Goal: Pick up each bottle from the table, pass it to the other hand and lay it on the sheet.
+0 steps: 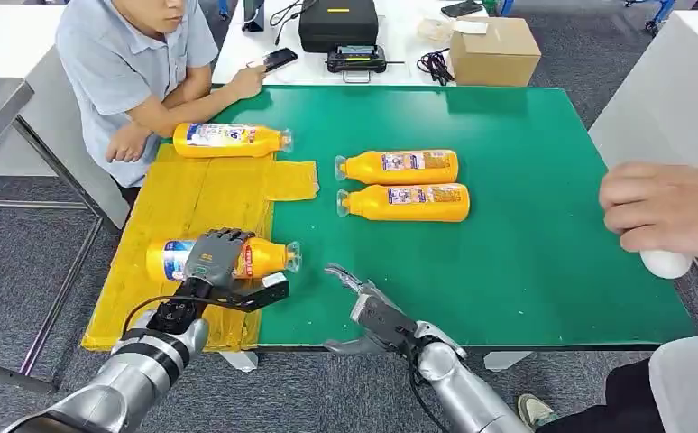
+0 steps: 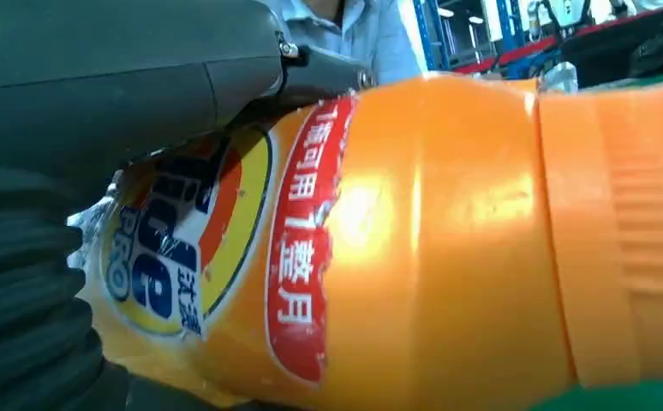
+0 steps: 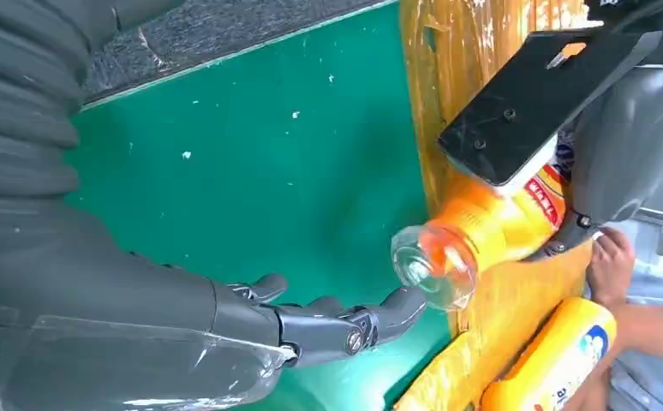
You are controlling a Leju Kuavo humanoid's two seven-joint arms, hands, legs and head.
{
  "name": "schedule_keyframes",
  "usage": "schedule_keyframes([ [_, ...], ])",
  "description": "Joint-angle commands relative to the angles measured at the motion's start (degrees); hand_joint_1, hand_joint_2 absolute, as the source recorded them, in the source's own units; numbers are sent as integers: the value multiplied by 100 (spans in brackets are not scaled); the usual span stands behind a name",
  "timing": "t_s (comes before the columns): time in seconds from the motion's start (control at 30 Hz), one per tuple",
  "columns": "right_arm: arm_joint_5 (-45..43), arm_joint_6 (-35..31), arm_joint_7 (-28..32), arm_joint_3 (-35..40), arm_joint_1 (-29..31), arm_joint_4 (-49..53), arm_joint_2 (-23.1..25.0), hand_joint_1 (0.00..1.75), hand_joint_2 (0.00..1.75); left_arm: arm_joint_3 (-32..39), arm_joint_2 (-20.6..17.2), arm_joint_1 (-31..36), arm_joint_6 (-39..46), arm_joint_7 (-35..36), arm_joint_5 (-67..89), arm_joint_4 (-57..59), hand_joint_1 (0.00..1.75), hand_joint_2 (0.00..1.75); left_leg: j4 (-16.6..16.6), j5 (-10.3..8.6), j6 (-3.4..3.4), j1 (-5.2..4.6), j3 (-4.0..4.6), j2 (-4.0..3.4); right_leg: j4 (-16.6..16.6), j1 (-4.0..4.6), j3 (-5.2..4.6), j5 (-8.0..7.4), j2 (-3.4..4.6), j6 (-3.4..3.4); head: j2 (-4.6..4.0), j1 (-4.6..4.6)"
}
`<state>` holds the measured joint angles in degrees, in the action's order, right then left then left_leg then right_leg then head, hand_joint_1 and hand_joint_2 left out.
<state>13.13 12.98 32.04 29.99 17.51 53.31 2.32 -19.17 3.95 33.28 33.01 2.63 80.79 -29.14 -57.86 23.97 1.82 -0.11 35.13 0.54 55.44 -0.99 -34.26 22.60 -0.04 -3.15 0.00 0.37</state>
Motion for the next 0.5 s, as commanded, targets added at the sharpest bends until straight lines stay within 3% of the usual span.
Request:
schedule_keyframes([
  [0.03, 36, -24, 13, -95, 122, -231, 17, 0, 175, -67, 61, 137, -278, -189, -203, 552, 0, 175, 2, 5, -8, 4, -16, -8, -2, 5, 14, 4, 4, 10, 0, 0],
  [0.27, 87, -7, 19, -138, 139, -232, 20, 0, 175, -106, 78, 216, -1189, -316, -389, 697, 0, 175, 4, 6, -11, 3, -30, -12, -1, 3, 27, 5, 9, 12, 0, 0],
  [0.5, 134, 12, 27, -145, 170, -279, 41, 0, 175, -100, 79, 167, -1301, -348, -457, 705, 0, 175, 7, 3, -10, 0, -47, -12, -3, 0, 44, 2, 10, 10, 0, 2],
])
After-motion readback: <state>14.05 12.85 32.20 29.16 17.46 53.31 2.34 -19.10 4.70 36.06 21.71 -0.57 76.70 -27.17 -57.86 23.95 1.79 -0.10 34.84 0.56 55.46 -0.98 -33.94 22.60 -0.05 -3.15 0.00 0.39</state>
